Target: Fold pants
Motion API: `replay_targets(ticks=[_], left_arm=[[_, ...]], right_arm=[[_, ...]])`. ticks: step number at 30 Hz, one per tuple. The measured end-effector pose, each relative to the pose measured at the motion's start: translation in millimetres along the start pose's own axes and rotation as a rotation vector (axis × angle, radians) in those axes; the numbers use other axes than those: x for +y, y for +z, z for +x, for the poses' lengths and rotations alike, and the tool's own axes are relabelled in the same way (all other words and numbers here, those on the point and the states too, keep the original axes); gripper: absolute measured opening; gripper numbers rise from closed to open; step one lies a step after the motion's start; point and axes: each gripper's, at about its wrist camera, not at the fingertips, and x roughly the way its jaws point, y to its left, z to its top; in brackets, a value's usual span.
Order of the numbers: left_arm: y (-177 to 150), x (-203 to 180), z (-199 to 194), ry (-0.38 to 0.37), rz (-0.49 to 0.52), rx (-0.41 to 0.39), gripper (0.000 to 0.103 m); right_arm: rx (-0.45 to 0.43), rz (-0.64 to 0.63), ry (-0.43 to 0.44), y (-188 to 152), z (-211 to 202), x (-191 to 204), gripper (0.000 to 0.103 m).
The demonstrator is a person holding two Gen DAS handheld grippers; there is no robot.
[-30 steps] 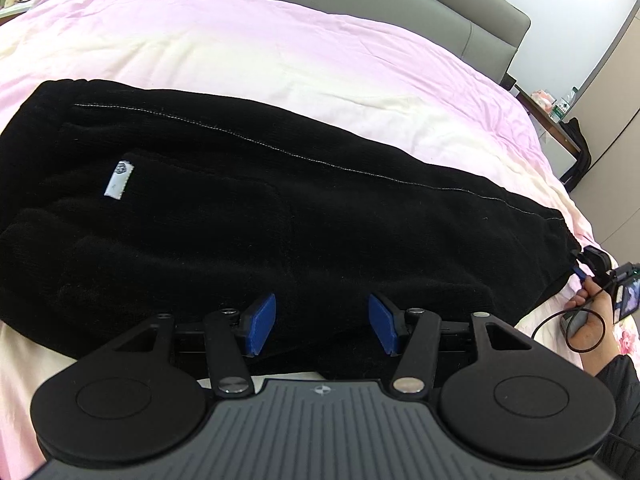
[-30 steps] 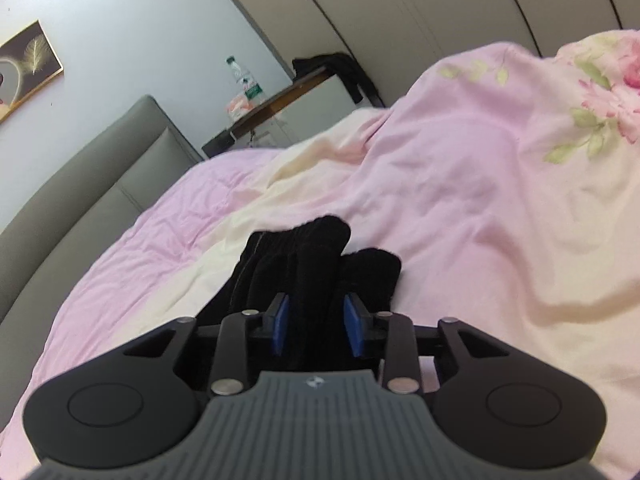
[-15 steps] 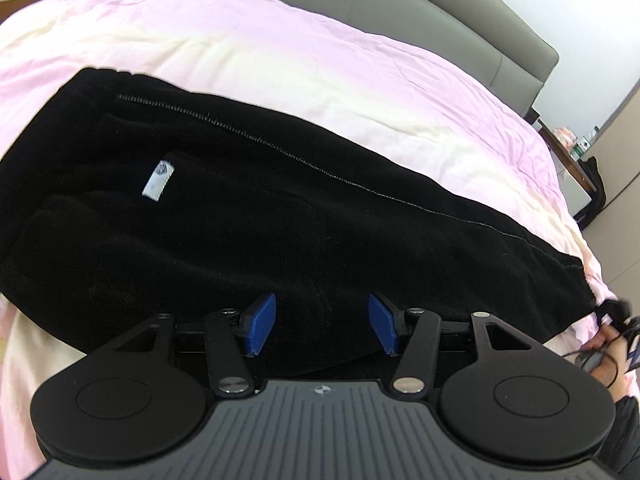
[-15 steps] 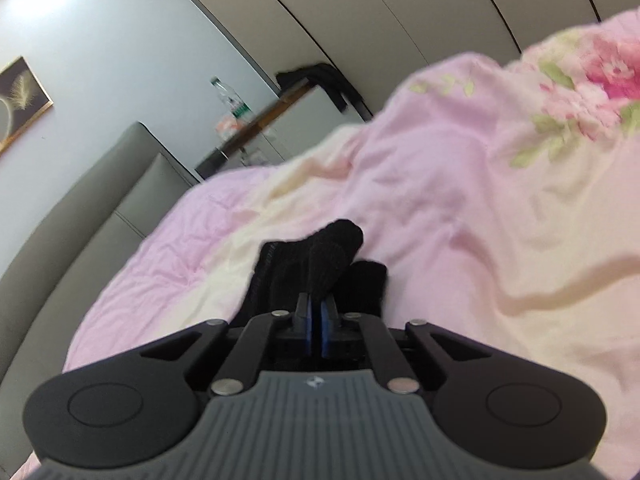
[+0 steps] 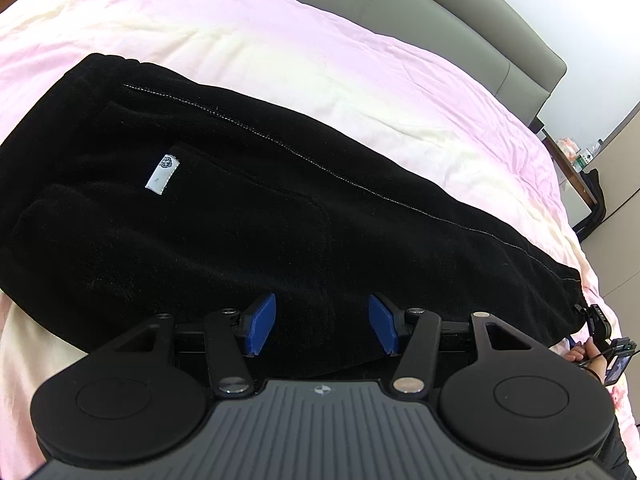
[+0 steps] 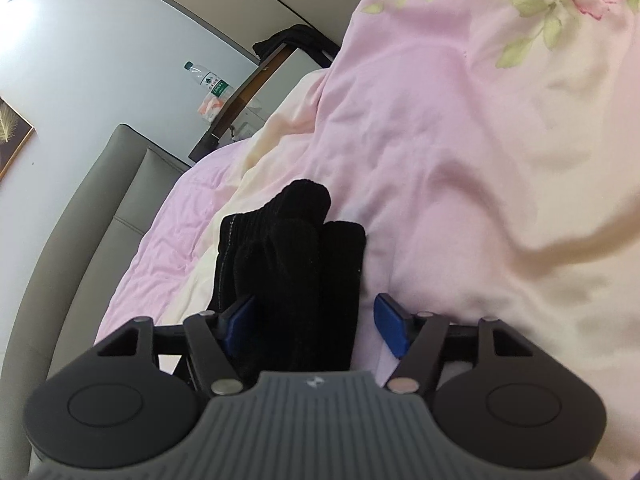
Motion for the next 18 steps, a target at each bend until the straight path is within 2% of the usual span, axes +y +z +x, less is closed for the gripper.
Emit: replay_targets(ticks=[1,3,5,6,7,9,11,18], left_arm=[[0,1,-1,-0.002,0.001,0.004,0.063],[-2,1,-2,-0.003,0.007,0.009,0.063],[0,2,-4,-0.002,0.015,0.012,0.063],[0,3,-4,-0.001,0.016,0.012,0.063],[1,2,-5,0.0,0.014,0.013,0.063],[1,4,-5,0.001,0.002,0.012,0.063],[1,4,-5,-0.005,-0.011,0.013,0.063],[1,6,-2,-0.015,-0.019,0.018,0.063]], right_arm=[[0.007,-0.001,0.027,2,3,-1,0.071],[0.015,-0.013,0.06,3,9,-3,0.073],[0.03,-0.02,0.076,6,14,-6,0.067],[0.043,-0.016,0.082,7,14,-7,0.038],[0.068,0.027,0.116,9,15,-13,0.014],[0.055,0.089,0.193,10,10,-19,0.014],[0.029,0.061,0.215,10,2,-13,0.013],[-0.007,0.038,0.137,9,-14,6,0.013]])
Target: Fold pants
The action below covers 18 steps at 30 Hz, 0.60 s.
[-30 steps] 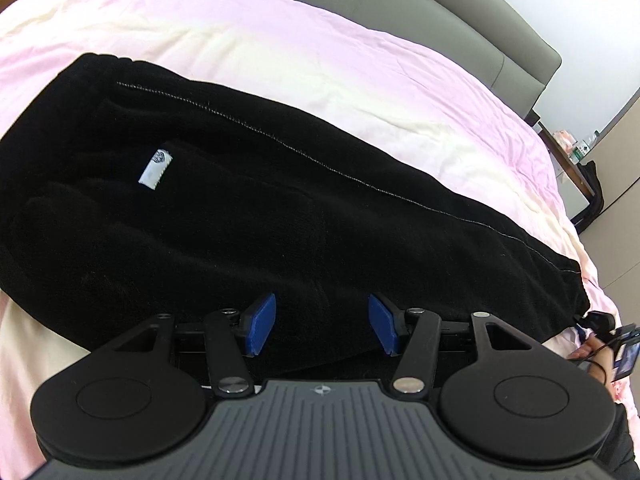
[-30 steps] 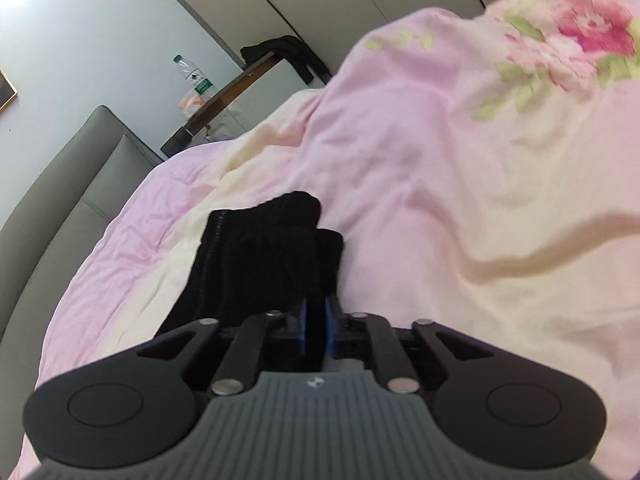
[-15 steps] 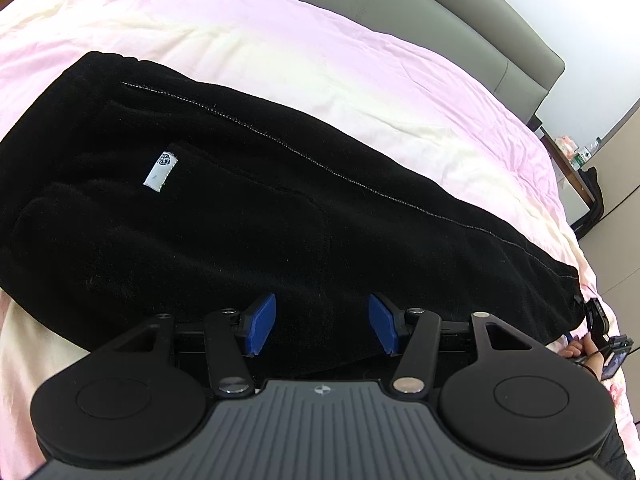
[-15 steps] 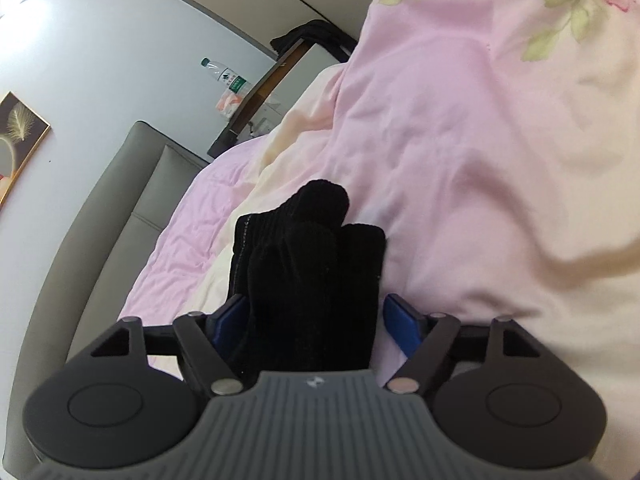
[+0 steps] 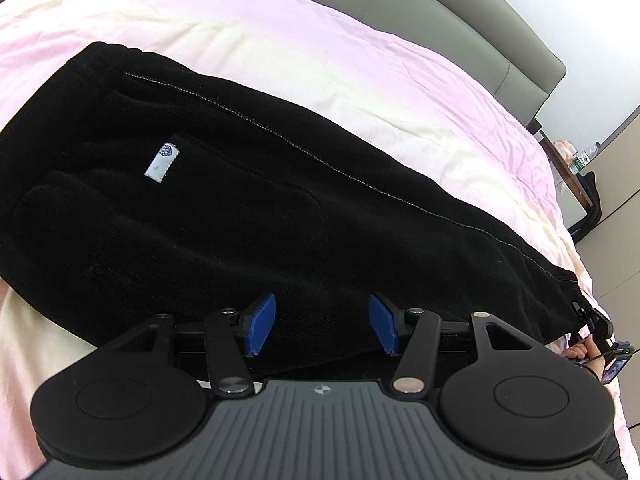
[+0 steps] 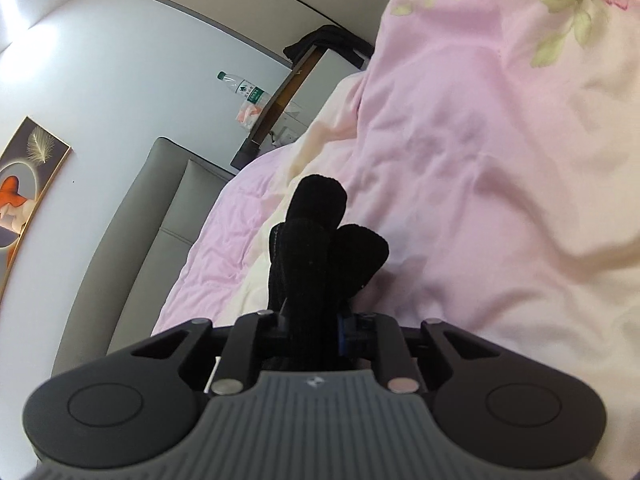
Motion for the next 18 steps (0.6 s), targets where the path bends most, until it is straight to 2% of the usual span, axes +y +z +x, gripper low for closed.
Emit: replay_targets(ticks=[4,6,9,11,13,16,18], left_arm=[[4,0,-3,-0.021,-0.01,-0.02,0.063],[5,0,-6,-0.034,-0.017,-0.03,0.063],[4,2,-9,-0.046,-0.025,-0.036,0.063],[3,5,-13,-0.051,-0.03,-0.041,0.063],[3,10,-17,-0.051,-0.039,-0.045,0.063],[4,20,-23,-0.048,-0.056,-0.053,0.063],[4,24,-27,-0.049,-0.067,-0.058,0.063]], right_arm=[[-0.083,-0.273,0.064,-8,-34,58,0.013],[-0.108,-0.385,0.137,-19,-50,91,0.013],[-0.098,-0.604,0.268,-55,-75,144,0.013],[-0.059,-0.776,0.359,-90,-93,172,0.013],[0.021,-0.926,0.443,-125,-106,187,0.014],[0.145,-1.21,0.5,-183,-115,193,0.014],[0.267,-1.413,0.508,-222,-111,186,0.014]])
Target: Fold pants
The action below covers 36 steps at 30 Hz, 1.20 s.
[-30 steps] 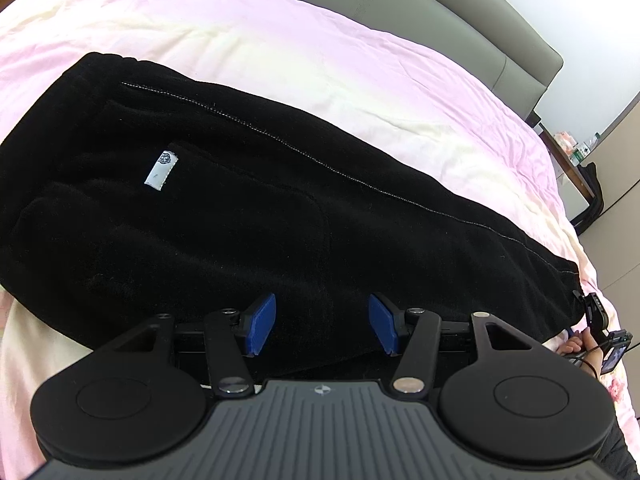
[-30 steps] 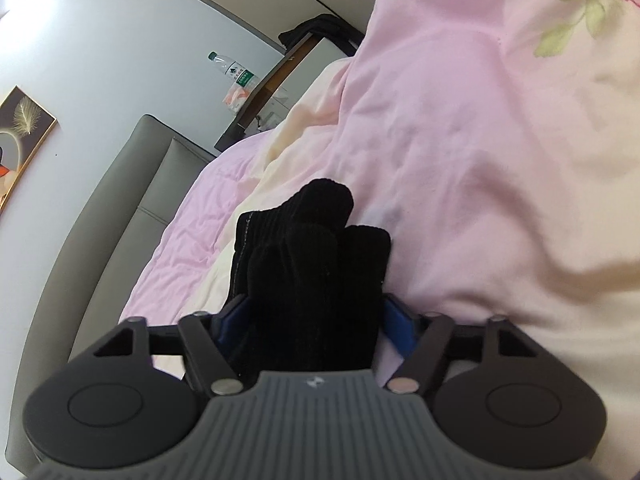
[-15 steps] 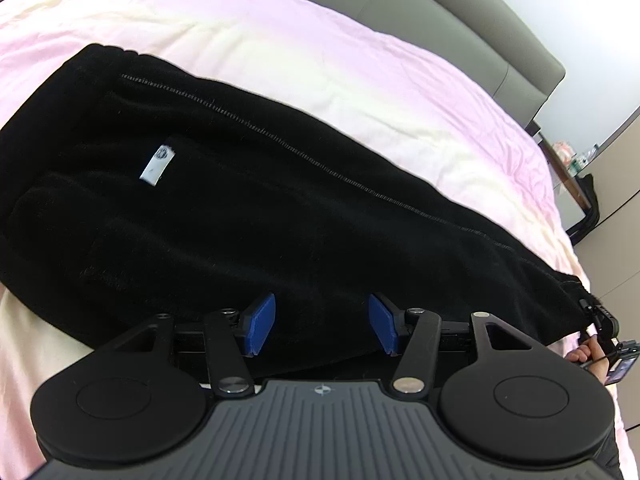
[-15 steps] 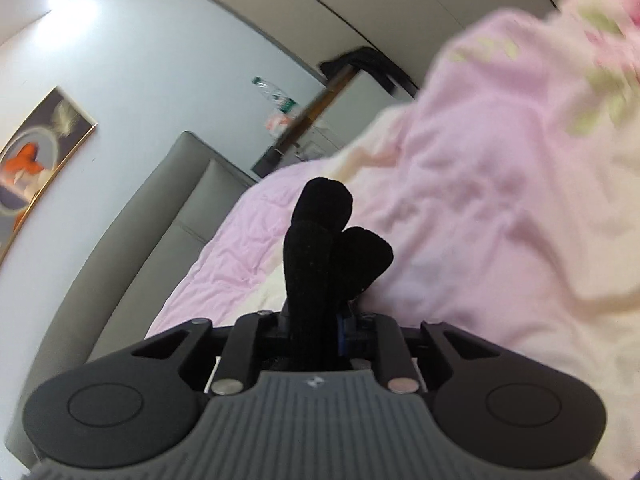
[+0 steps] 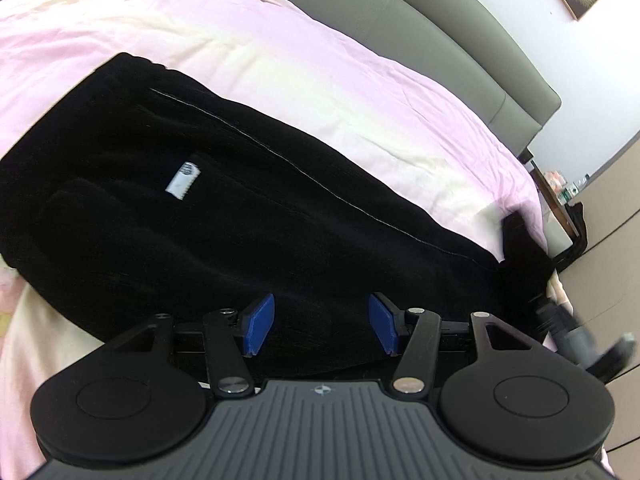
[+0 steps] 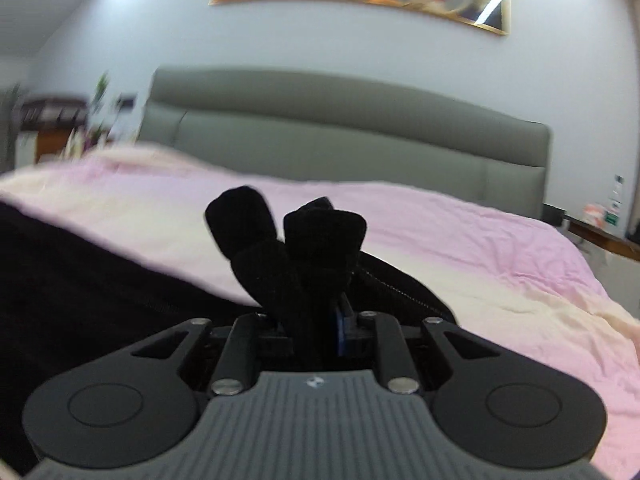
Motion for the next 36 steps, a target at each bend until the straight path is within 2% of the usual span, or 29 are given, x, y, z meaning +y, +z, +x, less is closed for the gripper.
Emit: replay_targets(ticks=[2,3,4,5,9,12,15,17,18,20,22,24,26,28,32,34,36], left_arm=[[1,3,-2,-0.006,-0.009,-0.002,0.063],[1,3,-3,-0.009,-0.012,-0.001,0.063],[2,4,-3,-0.012,-0.013,-0.002,0.063],[1,4,-4,-0.015,-0.011,-0.003,0.064],[3,0,1,-0.025,-0.005,0.003,0.067],[5,-11,11,-0.049,0.005,0.016,0.067],[11,-34,32,-0.076,0.028,0.055,0.071],[18,-54,51,-0.102,0.041,0.085,0.071],[21,-64,61,-0.123,0.041,0.099,0.071],[28,-86,84,-0.166,0.022,0.138,0.075],[32,-104,112,-0.194,-0.03,0.2,0.084],[33,-117,136,-0.193,-0.114,0.26,0.084],[33,-130,157,-0.225,-0.154,0.302,0.084],[32,-144,171,-0.232,-0.128,0.319,0.084],[26,-157,200,-0.177,-0.113,0.373,0.084],[21,-160,213,-0.149,-0.129,0.416,0.084],[18,-163,222,-0.155,-0.143,0.433,0.084]], right_arm=[[0.162,-0.154,0.06,-17,19,27,0.017],[0.194,-0.247,0.049,-25,22,39,0.022],[0.196,-0.305,0.028,-27,21,46,0.022],[0.213,-0.318,0.022,-24,18,49,0.024],[0.277,-0.188,0.084,-4,2,43,0.041],[0.278,-0.103,0.168,0,-19,40,0.04],[0.234,0.071,0.163,5,-32,20,0.037],[0.228,0.267,0.082,9,-35,0,0.037],[0.215,0.39,0.044,9,-38,-12,0.037],[0.204,0.737,-0.069,-3,-47,-43,0.037],[0.219,1.098,-0.172,-34,-56,-62,0.039],[0.21,1.32,-0.171,-66,-58,-65,0.038],[0.194,1.428,-0.146,-83,-56,-70,0.038],[0.155,1.494,-0.147,-92,-60,-74,0.038],[0.15,1.56,-0.157,-104,-53,-86,0.044],[0.173,1.55,-0.182,-103,-39,-83,0.041],[0.162,1.576,-0.181,-105,-40,-84,0.041]])
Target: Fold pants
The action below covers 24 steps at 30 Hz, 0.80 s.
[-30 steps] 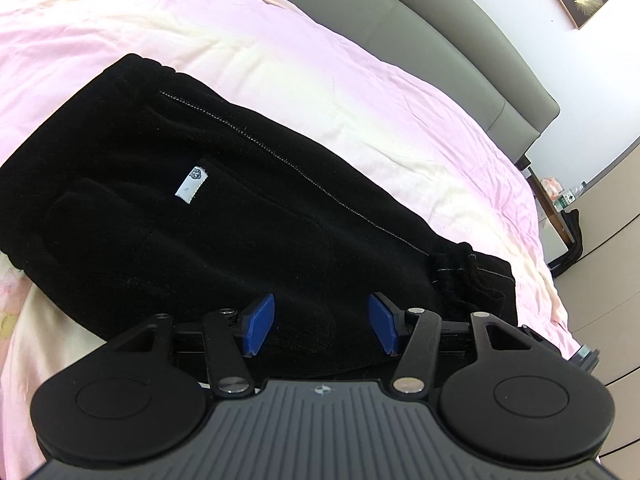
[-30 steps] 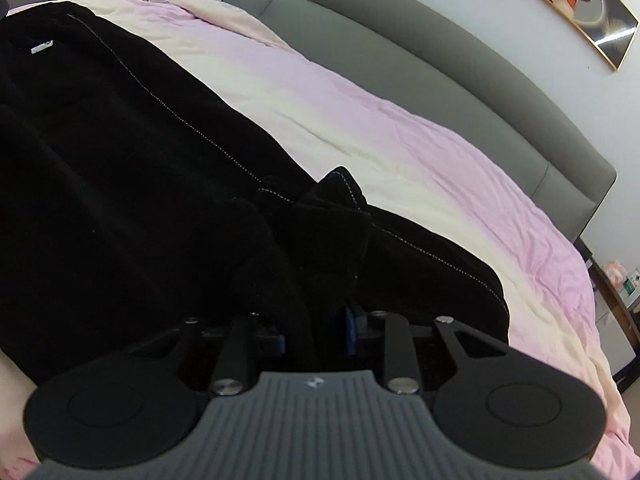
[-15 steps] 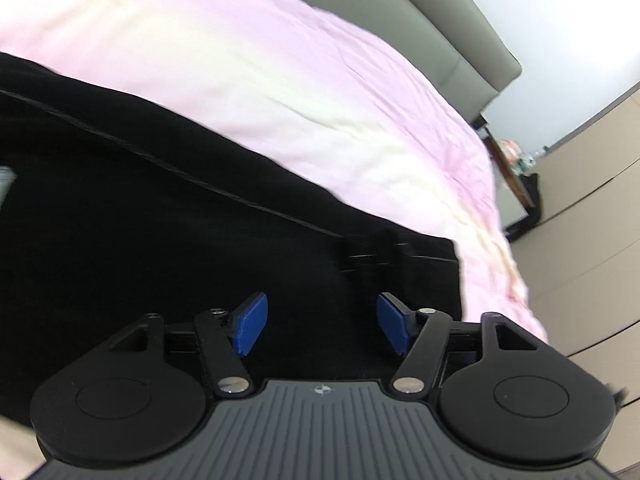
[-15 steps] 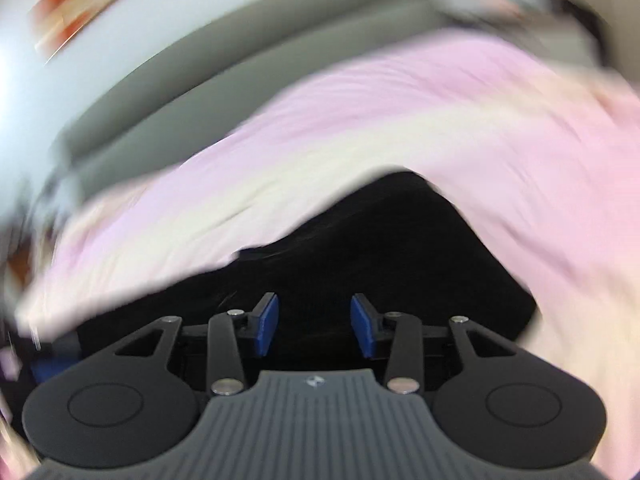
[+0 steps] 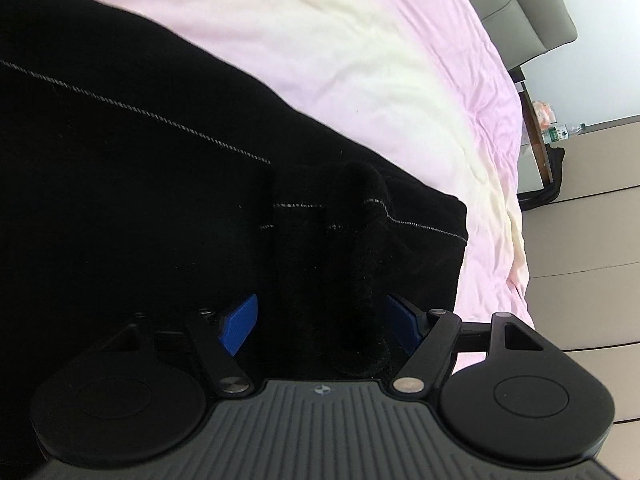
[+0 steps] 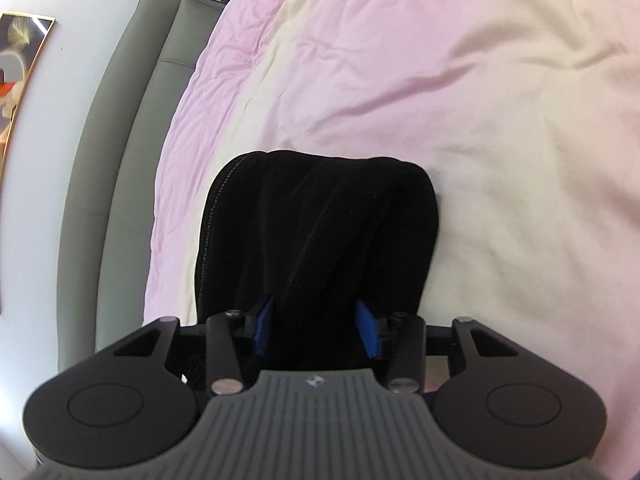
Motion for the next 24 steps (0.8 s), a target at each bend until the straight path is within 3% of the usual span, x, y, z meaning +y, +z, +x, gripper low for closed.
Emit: replay_targets(ticks=[2,5,6,7,9,12,13,15,17,18,20,22,24], left_arm=[[-1,-1,7,-0.016,-0.002,0.0,0.088],[-1,0,15,-0.029,-0.004,-0.008,0.085],[-2,-1,15,-0.036,0.004,-0.023,0.065],[-4,-6,15,-0.044,0.032,-0.027,0.034],[-9,-19,8,-0.105,0.106,-0.032,0.03],[-22,-42,-7,-0.266,0.208,-0.108,0.03],[-24,-46,-9,-0.26,0.224,-0.131,0.03],[-24,-44,3,-0.17,0.201,-0.115,0.03],[-21,-31,27,-0.022,0.178,-0.049,0.031],[-21,-21,35,-0.007,0.173,-0.039,0.038],[-22,-7,35,-0.073,0.142,-0.044,0.04],[-21,-2,30,-0.101,0.094,-0.034,0.042],[-19,-4,22,-0.098,0.072,-0.03,0.044]], right_arm=[[-0.012,0.052,0.031,2,-2,-7,0.044],[-0.021,0.119,0.093,3,-4,-17,0.043],[-0.012,0.11,0.101,4,-5,-16,0.026],[-0.014,0.095,0.118,6,-7,-14,0.01],[-0.13,0.072,0.191,8,-27,-8,0.009],[-0.281,-0.061,0.289,15,-59,13,0.008],[-0.284,-0.071,0.287,17,-60,13,0.008],[-0.224,-0.032,0.204,18,-50,4,0.009],[-0.098,0.019,0.078,15,-30,-9,0.012],[-0.037,0.045,0.025,11,-22,-16,0.018],[-0.01,0.058,0.023,8,-18,-17,0.018],[-0.018,-0.048,0.005,6,-22,-2,0.027],[-0.087,-0.169,-0.036,-2,-38,14,0.027]])
